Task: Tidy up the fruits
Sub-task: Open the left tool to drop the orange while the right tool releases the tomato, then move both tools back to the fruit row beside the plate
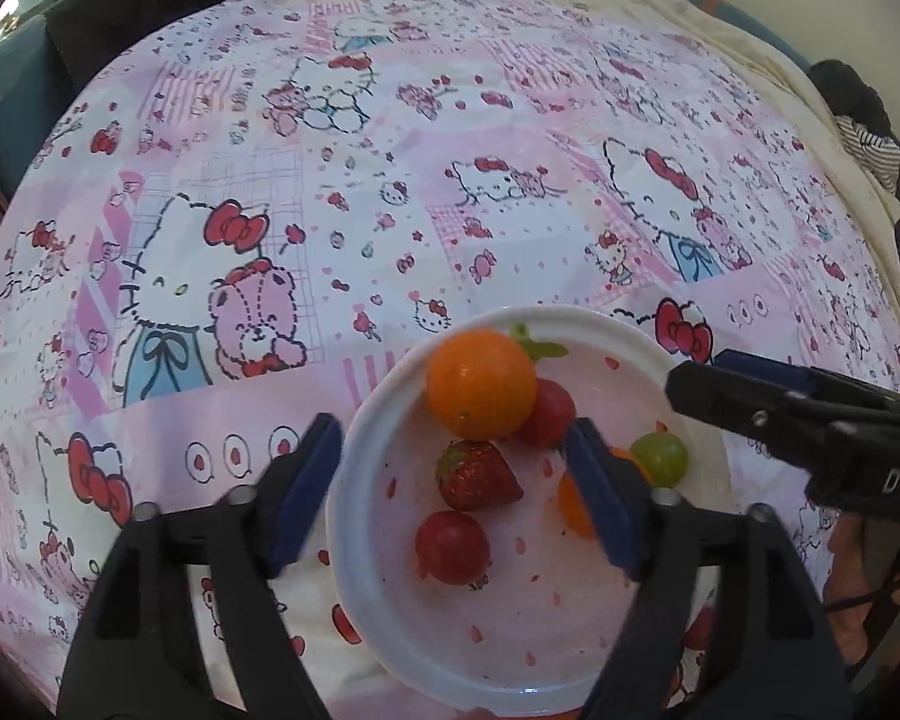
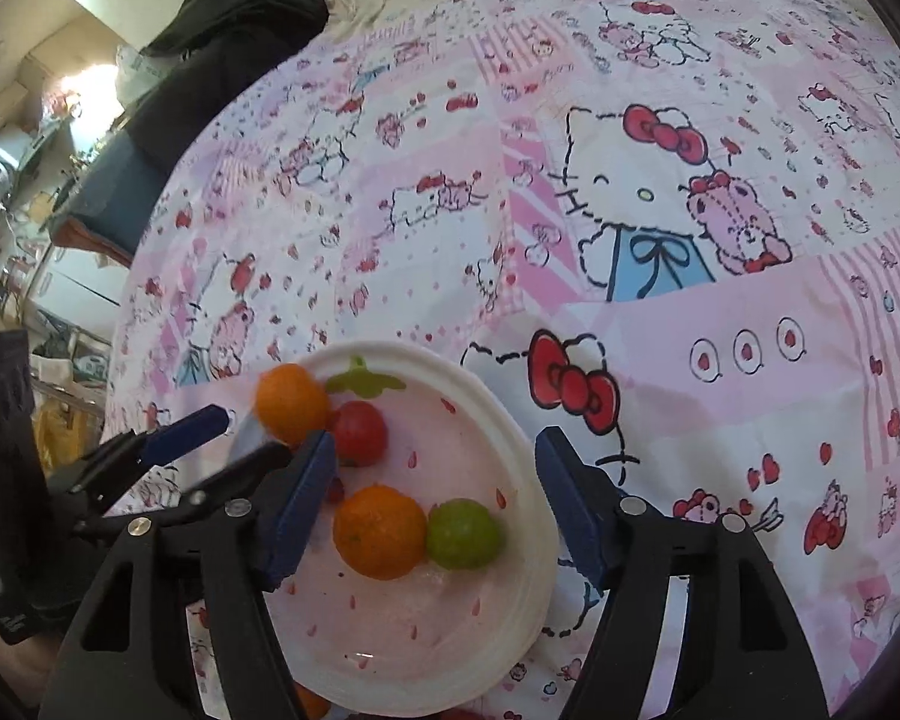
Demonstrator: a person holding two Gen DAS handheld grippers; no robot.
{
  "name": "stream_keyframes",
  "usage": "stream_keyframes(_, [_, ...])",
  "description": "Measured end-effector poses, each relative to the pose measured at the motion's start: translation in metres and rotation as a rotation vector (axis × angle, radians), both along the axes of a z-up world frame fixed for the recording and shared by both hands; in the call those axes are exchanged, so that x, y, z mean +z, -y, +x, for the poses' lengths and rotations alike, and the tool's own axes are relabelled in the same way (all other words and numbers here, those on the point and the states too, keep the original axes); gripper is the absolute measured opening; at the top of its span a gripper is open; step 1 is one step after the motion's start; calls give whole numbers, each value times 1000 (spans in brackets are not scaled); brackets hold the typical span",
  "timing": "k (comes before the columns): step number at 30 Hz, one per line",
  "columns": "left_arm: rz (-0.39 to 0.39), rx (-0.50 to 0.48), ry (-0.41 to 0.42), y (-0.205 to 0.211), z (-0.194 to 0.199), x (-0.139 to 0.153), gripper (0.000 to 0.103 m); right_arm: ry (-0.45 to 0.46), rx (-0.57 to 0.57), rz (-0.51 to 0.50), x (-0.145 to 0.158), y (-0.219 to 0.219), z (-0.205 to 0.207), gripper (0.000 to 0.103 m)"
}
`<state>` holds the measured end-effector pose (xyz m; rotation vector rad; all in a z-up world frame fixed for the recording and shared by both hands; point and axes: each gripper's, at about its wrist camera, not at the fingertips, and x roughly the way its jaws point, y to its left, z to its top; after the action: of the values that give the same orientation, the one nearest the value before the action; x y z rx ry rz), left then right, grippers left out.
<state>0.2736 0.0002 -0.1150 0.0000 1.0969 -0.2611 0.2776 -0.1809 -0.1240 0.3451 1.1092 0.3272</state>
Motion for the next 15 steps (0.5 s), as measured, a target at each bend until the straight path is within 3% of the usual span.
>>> stream_keyframes(6, [2, 2, 25, -1, -8, 10, 81, 7, -17, 20, 9, 7, -5, 82])
stream_keyframes(15, [9, -1, 68, -4, -33, 34, 82, 36, -21, 29, 32, 8, -29, 83])
